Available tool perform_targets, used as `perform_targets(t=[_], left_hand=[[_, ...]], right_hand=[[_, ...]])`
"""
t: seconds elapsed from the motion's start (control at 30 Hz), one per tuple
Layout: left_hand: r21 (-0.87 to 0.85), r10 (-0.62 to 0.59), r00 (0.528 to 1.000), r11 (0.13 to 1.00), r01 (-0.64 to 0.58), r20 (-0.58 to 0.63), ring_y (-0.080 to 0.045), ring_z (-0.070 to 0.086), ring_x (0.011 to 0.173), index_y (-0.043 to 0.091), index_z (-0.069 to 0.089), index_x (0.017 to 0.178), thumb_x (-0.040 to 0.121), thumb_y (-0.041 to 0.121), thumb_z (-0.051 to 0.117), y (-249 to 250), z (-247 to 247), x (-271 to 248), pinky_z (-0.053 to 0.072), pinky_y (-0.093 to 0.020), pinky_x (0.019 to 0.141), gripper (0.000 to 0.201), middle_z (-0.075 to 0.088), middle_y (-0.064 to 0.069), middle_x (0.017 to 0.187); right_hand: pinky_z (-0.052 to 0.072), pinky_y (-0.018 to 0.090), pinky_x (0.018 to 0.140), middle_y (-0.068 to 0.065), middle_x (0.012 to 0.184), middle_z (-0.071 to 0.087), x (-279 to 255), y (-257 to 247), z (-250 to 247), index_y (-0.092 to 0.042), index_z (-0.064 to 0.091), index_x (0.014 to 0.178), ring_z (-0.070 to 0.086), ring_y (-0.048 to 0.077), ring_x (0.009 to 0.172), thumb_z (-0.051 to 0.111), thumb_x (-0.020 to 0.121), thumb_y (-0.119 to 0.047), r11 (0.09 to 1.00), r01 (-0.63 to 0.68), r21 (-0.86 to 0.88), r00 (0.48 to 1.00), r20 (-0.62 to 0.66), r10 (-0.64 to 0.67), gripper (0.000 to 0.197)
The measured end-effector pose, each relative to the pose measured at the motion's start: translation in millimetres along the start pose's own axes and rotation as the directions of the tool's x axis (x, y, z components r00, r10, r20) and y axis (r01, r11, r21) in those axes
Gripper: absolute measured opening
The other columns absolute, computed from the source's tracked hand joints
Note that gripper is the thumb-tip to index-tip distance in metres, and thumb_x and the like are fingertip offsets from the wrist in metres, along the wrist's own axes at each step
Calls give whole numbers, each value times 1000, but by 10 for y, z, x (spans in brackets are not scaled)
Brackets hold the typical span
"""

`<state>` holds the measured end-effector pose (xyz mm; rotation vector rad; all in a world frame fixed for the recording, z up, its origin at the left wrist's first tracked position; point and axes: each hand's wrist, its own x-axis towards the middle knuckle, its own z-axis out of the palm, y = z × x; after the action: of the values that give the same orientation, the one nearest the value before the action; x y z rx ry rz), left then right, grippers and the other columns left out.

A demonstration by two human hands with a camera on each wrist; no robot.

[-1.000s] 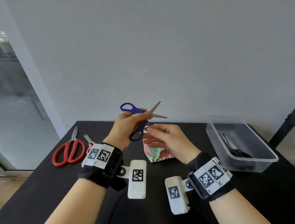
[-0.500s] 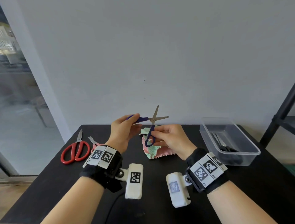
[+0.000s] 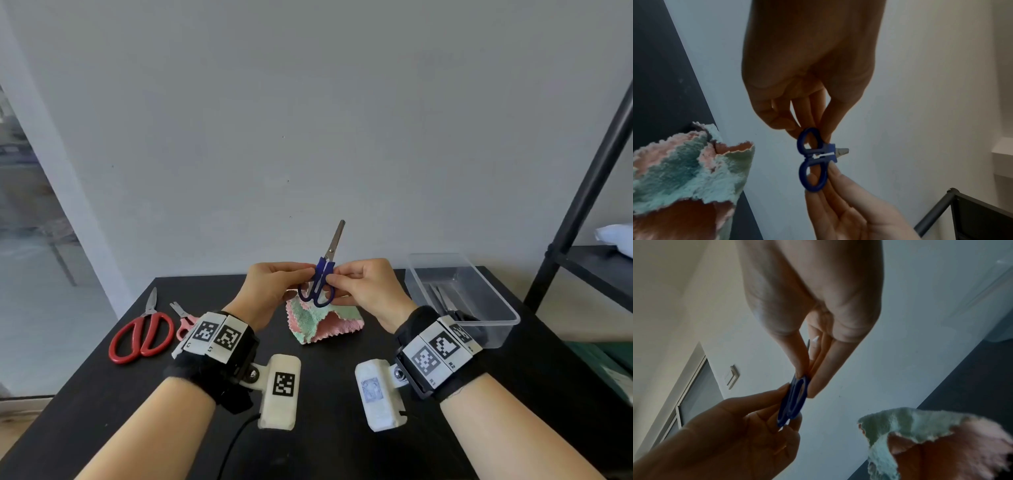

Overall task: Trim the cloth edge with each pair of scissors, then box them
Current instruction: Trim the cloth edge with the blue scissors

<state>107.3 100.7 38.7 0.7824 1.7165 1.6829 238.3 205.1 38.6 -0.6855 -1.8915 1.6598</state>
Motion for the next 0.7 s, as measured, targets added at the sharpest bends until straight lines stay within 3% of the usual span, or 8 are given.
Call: perform_targets(t=[0.13, 0.23, 0.3, 0.43, 0.53, 0.7], left_hand=[[81, -30, 997, 996, 24, 74, -19, 64, 80, 9, 75, 88, 85, 5, 66, 60, 139, 38, 50, -32, 82, 10, 73, -12, 91], [121, -54, 991, 992, 39, 125, -15, 66, 73, 6, 73, 95, 86, 5, 65, 131, 290, 60, 54, -20, 67, 11, 72, -11, 90], [123, -64, 982, 991, 42, 176, -11, 69, 70, 3, 71, 99, 88, 2, 63, 189, 443, 58, 54, -16, 60, 14, 72, -11, 89], [135, -97, 953, 989, 60, 287, -14, 71, 74, -5, 67, 108, 85, -5, 62, 262, 819, 104, 56, -18, 62, 23, 71, -19, 98], [180, -121, 940, 981, 66, 318, -22, 69, 81, -4, 63, 111, 82, -8, 66, 267, 1153, 168, 60, -25, 69, 30, 68, -24, 106], [337, -131, 936, 941, 13, 328, -20, 66, 66, 0, 64, 103, 76, -10, 71, 182, 1709, 272, 59, -23, 62, 30, 67, -23, 95]], right_hand=[[61, 30, 72, 15, 89, 71, -47, -20, -207, 4, 68, 104, 70, 20, 74, 65, 88, -2, 1000, -5, -16, 1000, -13, 5, 17], [61, 30, 73, 20, 95, 72, -83, -82, -400, 5, 69, 103, 70, 22, 76, 66, 87, -1, 999, -41, -16, 999, 3, 41, 17], [60, 25, 68, 22, 97, 70, -91, -147, -567, 7, 67, 104, 70, 22, 76, 67, 85, 3, 997, -69, -24, 998, -4, 69, 20], [59, 22, 62, 25, 106, 67, -94, -251, -988, 9, 63, 113, 68, 20, 75, 66, 83, 8, 982, -151, -116, 988, -5, 152, 30], [59, 21, 64, 25, 105, 68, -111, -236, -1320, 10, 64, 114, 68, 20, 76, 66, 83, 9, 949, -231, -215, 972, -6, 235, 31], [59, 29, 78, 20, 93, 68, -108, -117, -1769, 10, 66, 103, 69, 26, 81, 71, 77, 10, 879, -322, -351, 947, -122, 299, 27]])
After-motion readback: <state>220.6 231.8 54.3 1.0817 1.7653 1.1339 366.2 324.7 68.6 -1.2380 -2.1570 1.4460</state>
